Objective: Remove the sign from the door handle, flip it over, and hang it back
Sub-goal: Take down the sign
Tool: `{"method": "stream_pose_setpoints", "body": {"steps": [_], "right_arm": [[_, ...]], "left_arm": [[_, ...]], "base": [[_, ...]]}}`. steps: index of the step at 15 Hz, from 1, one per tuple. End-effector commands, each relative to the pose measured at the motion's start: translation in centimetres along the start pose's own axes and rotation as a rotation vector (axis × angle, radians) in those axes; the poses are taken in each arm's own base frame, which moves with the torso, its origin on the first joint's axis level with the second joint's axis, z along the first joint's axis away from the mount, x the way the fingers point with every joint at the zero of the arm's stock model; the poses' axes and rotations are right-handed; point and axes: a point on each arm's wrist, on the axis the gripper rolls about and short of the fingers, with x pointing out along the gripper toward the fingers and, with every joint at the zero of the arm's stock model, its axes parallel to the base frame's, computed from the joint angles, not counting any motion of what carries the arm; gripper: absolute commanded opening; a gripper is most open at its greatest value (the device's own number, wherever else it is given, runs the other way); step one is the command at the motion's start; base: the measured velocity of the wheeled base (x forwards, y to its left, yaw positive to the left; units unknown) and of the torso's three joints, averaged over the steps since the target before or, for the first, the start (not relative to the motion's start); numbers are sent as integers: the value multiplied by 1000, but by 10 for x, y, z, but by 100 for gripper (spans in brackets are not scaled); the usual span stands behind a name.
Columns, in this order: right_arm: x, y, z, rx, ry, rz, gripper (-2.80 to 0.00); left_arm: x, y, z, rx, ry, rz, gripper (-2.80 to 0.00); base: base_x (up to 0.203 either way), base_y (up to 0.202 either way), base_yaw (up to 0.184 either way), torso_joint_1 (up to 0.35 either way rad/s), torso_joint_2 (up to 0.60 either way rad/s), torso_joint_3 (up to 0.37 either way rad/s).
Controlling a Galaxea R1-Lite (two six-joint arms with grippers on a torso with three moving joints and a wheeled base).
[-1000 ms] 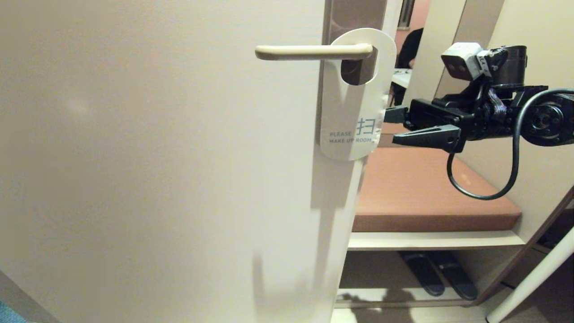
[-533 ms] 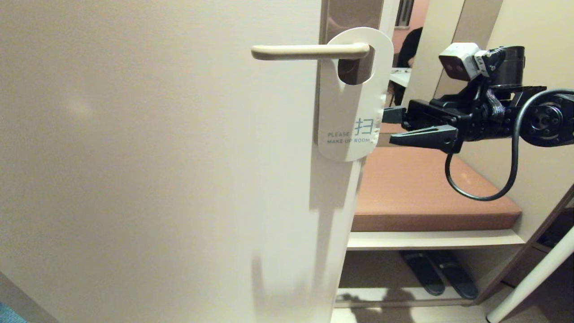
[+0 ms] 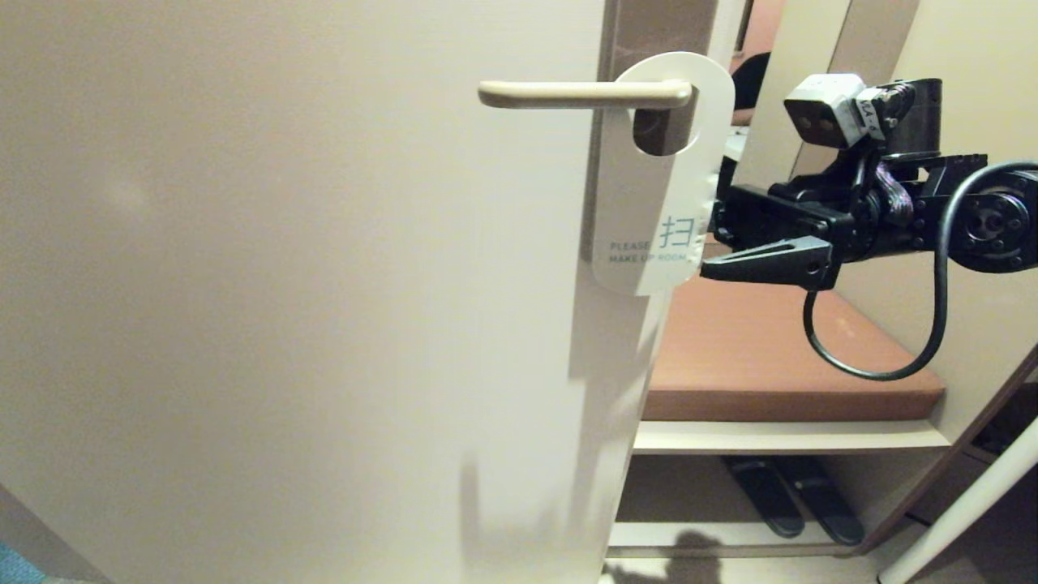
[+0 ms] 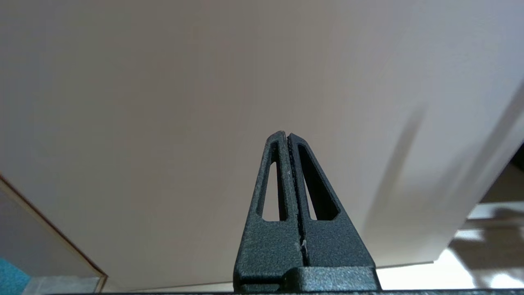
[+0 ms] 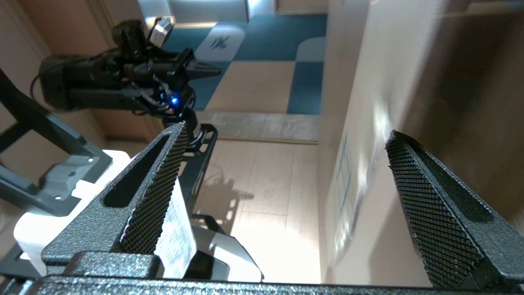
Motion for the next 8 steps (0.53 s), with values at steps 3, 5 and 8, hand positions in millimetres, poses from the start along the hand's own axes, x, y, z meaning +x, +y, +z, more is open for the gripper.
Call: {"method": "stream_pose_setpoints", "body": {"steps": [3,5,8], "right_arm": [[-2,15,6,-14,-3,6,0],[-2,17,8,-20,-3,5,0],[-3,25,8,-17,-3,4,0]], "left_arm": [[0,0,0,1,-2,0,-280],[0,0,0,1,-2,0,-280],[0,0,0,1,-2,0,-280]], "base": [[0,0,0,0,0,0],[0,0,0,0,0,0],[0,0,0,0,0,0]]}}
